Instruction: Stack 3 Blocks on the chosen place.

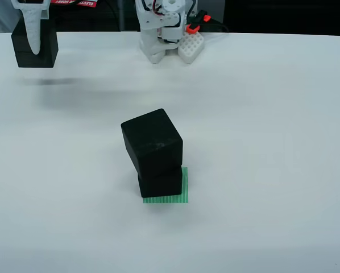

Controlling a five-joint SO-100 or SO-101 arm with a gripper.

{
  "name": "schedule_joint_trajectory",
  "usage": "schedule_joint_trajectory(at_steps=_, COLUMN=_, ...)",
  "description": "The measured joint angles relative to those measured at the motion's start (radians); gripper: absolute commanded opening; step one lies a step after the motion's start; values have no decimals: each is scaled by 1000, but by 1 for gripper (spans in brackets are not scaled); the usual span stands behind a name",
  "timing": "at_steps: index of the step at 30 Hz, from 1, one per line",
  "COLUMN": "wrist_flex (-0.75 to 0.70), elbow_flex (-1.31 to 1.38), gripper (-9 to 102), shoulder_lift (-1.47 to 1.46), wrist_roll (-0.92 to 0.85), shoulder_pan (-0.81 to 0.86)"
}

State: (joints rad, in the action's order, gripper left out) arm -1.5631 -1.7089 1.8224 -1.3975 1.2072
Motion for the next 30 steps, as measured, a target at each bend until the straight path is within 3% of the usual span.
schedule_joint_trajectory(at_steps=13, wrist_flex=-5, elbow_flex=367, gripper=12, shoulder_lift=103, wrist_roll=284, shoulder_pan=-451)
schedule_joint_trajectory(at_steps=26, wrist_flex=-5, elbow_flex=407, gripper=12, shoulder_lift=195, wrist_roll=422, shoulder_pan=-870)
schedule_joint_trajectory(at_steps=30, wrist_flex=64, elbow_flex=299, gripper=12, shoulder_lift=233, wrist_roll=431, shoulder_pan=-966)
